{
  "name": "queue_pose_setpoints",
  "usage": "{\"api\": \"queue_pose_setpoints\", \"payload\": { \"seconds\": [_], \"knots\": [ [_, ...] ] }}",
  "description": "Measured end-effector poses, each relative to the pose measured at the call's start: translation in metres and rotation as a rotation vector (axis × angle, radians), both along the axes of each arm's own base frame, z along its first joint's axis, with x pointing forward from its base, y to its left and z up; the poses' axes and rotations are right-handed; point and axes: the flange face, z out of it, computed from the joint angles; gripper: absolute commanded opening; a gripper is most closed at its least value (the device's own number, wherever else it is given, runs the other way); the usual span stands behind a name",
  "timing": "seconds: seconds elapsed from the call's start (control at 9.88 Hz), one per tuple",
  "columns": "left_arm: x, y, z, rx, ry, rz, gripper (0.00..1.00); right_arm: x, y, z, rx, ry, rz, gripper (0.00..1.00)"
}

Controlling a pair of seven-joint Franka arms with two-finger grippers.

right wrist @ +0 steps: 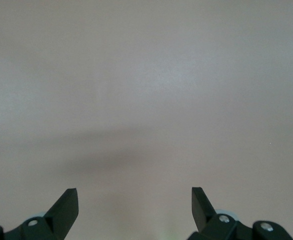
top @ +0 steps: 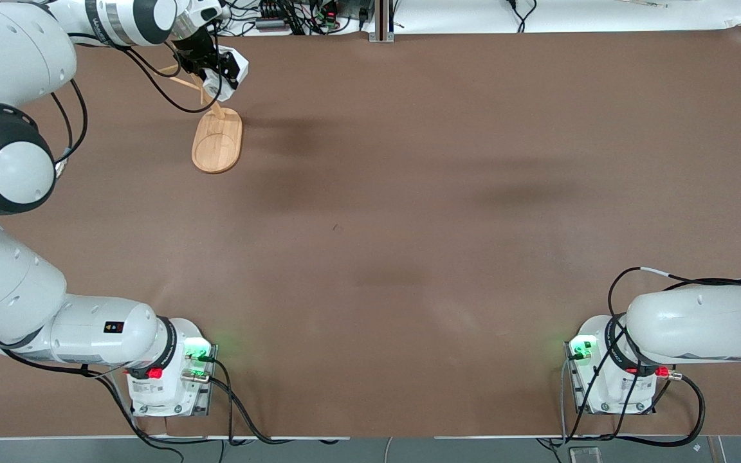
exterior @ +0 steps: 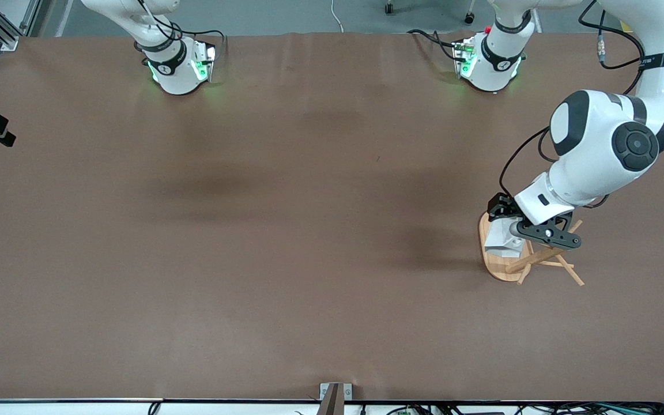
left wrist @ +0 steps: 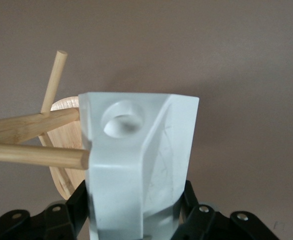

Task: Hang cup on rack
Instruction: 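Lower the cup handle onto a rack peg with the left gripper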

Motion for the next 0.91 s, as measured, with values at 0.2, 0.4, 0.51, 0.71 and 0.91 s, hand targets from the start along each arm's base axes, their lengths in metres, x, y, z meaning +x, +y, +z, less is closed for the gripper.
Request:
{"api": "queue_pose_setpoints", "payload": {
  "seconds": [0.2,0.4,0.51,0.71,0.91],
  "knots": [
    [0.001,0.000,0.001,-0.004,-0.001,0.002,0.01,0.000,0.000,0.000,0.000,0.000,0.000,1.00],
    [0.003,0.009,0.001,-0.001,-0.003,0.018,0.01,0.000,0.000,0.000,0.000,-0.001,0.000,1.00],
    [0.004,0.016,0.001,0.000,-0.003,0.031,0.01,0.000,0.000,0.000,0.000,-0.001,0.000,1.00],
    [0.006,0.027,-0.002,-0.029,0.006,0.064,0.02,0.000,0.000,0.000,0.000,0.000,0.000,1.00],
    [0.010,0.030,-0.007,-0.056,-0.001,0.076,0.04,0.000,0.000,0.000,0.000,0.000,0.000,1.00]
  ]
}}
